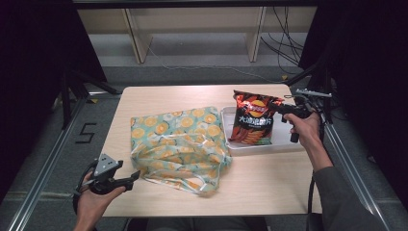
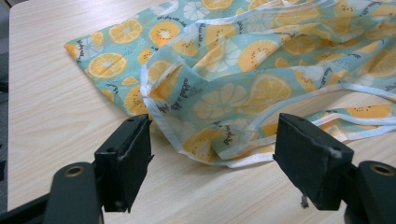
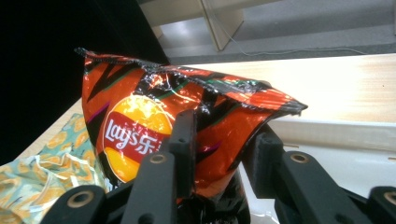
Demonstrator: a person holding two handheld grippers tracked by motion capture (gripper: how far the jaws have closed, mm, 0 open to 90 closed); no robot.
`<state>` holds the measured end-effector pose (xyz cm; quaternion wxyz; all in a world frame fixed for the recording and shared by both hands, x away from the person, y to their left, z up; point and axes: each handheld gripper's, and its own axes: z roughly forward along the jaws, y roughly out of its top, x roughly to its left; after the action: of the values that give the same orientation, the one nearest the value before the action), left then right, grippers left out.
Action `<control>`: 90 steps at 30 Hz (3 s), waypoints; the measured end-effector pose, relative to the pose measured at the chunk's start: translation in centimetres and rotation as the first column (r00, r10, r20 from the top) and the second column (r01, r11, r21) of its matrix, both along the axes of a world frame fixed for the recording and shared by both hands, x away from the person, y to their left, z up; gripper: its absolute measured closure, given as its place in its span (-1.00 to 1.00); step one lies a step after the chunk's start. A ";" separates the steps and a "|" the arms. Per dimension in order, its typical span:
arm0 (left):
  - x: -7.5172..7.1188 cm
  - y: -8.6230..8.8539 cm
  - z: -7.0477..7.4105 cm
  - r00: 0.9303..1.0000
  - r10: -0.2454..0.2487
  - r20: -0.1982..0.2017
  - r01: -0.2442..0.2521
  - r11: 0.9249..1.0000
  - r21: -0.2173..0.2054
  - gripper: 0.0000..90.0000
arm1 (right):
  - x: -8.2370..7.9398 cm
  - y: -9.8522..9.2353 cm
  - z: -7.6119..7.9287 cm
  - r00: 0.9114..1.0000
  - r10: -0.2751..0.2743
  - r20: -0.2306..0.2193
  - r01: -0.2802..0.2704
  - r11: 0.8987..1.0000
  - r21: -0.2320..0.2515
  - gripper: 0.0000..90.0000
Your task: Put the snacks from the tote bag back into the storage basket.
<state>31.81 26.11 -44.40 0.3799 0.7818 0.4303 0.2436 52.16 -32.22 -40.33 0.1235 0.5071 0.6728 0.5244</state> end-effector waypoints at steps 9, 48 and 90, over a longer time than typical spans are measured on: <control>0.0 -0.2 -0.1 1.000 0.010 0.004 -0.010 1.000 -0.026 -0.41 | 0.9 0.9 0.1 0.998 -0.051 -0.039 0.051 0.999 -0.008 0.48; 0.0 -0.2 -0.2 1.000 0.005 -0.002 -0.005 1.000 -0.022 -0.41 | 4.4 2.3 -1.5 0.993 -0.115 -0.040 0.111 0.990 -0.083 0.29; -0.1 -0.1 -0.1 1.000 0.017 -0.012 -0.017 1.000 -0.010 -0.41 | 1.6 4.3 0.6 1.000 0.014 0.018 -0.009 0.975 -0.223 0.58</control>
<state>31.67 26.01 -44.52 0.3792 0.7777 0.4403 0.2397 53.76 -27.96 -39.76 0.1829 0.4811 0.7290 0.4513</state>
